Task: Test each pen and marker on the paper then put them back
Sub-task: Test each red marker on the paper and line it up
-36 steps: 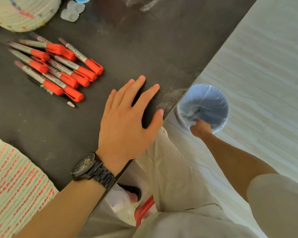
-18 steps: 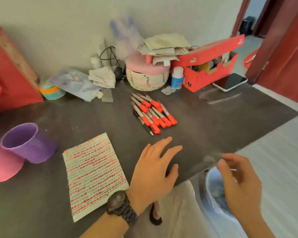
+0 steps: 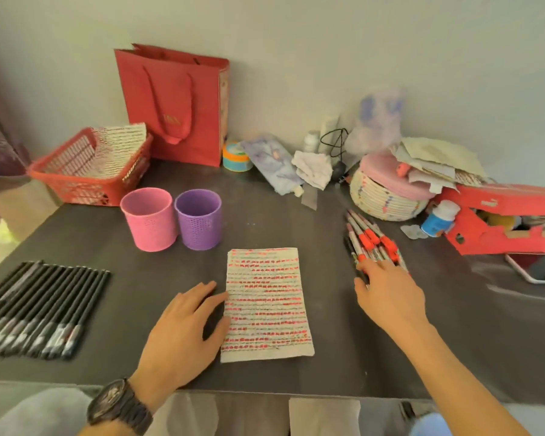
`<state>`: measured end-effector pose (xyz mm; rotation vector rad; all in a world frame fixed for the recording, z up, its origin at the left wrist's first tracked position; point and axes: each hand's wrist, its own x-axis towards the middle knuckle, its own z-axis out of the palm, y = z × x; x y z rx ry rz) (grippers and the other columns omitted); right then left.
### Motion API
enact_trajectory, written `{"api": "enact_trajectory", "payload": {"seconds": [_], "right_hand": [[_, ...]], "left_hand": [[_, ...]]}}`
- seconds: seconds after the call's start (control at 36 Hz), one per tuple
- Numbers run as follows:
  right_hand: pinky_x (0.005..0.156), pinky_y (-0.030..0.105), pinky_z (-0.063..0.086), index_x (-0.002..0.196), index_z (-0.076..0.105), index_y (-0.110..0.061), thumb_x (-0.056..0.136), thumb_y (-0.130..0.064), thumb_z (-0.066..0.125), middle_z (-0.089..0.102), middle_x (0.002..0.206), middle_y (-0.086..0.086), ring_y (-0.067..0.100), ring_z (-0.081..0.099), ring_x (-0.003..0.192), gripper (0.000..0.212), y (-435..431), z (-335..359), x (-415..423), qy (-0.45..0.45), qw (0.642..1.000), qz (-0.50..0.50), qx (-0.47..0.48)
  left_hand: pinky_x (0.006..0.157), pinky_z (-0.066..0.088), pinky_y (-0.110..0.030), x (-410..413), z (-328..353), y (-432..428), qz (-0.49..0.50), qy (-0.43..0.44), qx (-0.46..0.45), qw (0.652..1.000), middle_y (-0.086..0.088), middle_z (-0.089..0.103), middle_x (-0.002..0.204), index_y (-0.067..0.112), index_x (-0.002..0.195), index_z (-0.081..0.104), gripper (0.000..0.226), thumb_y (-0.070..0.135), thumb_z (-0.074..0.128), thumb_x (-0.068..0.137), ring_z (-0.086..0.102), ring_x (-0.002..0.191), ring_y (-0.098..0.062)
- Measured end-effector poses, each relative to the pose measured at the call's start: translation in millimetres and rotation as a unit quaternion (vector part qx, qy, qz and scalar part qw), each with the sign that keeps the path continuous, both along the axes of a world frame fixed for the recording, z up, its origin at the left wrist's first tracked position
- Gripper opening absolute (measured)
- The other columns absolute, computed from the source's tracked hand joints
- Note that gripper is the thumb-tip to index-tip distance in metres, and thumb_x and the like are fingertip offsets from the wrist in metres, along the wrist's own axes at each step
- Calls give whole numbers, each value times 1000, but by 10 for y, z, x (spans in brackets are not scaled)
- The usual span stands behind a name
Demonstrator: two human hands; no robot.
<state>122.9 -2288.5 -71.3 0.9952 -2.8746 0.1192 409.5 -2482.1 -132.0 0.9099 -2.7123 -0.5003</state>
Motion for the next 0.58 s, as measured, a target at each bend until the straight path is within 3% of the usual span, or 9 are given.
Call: {"api": "enact_trajectory", "payload": {"seconds": [0.06, 0.11, 0.31, 0.5, 0.58], "right_hand": [[73, 37, 52, 121, 56, -29, 98, -43, 48, 65, 111, -3, 22, 62, 101, 28, -75, -3, -17, 3, 999, -11, 43], [65, 34, 49, 120, 55, -26, 99, -43, 47, 65, 110, -2, 24, 64, 99, 28, -123, -12, -20, 12, 997, -19, 72], [65, 33, 41, 115, 57, -21, 97, -49, 49, 68, 106, 3, 27, 66, 97, 35, -189, -20, -68, 39, 993, -47, 98], [72, 36, 47, 113, 62, -15, 99, -43, 51, 67, 112, 10, 31, 64, 100, 34, -224, 24, -162, 13, 984, -74, 160], [67, 33, 44, 105, 62, -15, 100, -42, 48, 68, 105, 9, 26, 60, 85, 31, -183, 16, -180, -20, 987, -66, 148]], "left_hand": [[120, 30, -40, -17, 17, 25, 1, 10, -7, 1000, 6, 48, 152, 31, 140, 58, 57, 61, 38, 96, 43, 142, -19], [121, 20, -34, -22, 12, 32, 4, -2, -11, 1000, 8, 44, 155, 34, 143, 55, 51, 58, 43, 99, 38, 145, -16], [120, 2, -27, -25, 6, 14, 4, -11, 9, 1000, 17, 29, 162, 42, 149, 41, 54, 61, 36, 99, 21, 152, -8], [120, 3, -28, -32, -34, 1, 7, -4, 3, 1000, 17, 29, 162, 43, 149, 40, 54, 61, 32, 98, 21, 151, -7], [121, 6, -30, -28, -43, -7, 6, 7, 5, 1000, 17, 31, 161, 43, 148, 42, 54, 62, 33, 98, 23, 151, -8]]}}
